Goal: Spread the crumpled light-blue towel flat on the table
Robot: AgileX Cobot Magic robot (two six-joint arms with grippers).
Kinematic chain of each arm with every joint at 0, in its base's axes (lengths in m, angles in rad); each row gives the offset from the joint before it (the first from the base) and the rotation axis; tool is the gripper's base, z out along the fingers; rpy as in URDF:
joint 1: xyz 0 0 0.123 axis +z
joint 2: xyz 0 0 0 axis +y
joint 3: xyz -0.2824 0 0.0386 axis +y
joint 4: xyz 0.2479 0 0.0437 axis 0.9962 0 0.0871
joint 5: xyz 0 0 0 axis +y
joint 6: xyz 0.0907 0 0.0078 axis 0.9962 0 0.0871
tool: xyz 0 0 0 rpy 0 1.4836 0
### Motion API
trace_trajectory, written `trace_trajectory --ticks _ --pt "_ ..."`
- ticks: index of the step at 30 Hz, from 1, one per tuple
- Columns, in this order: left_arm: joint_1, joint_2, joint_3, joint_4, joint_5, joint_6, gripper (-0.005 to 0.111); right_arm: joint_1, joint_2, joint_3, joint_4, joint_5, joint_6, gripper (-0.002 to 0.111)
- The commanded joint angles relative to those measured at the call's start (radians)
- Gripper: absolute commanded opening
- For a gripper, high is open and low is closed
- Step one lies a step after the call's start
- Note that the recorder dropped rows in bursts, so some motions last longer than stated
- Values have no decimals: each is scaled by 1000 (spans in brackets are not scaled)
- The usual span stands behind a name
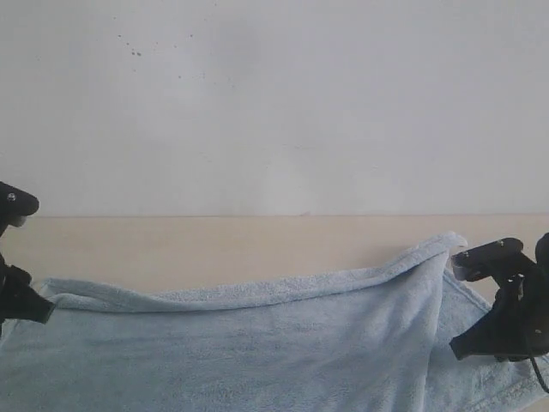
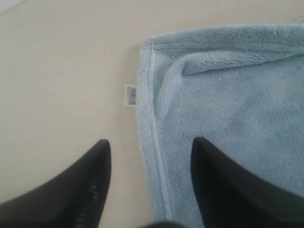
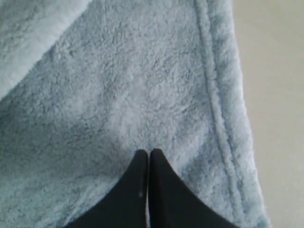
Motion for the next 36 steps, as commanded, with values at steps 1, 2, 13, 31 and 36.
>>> trace_trajectory --ticks 1,2,13,31,36 --pt "-5 -30 65 -39 -35 -10 49 -8 1 3 4 -55 -24 0" --pt "-5 -30 76 -42 -35 -10 49 -8 13 3 4 -60 -24 0" --pt "-5 -30 86 -40 -35 -10 49 -8 81 17 4 7 18 0" --pt "-5 -30 86 -77 -31 -8 49 -10 -227 463 -182 170 539 0" --pt "-5 -30 86 -99 -35 2 49 -10 -371 465 -203 170 542 0"
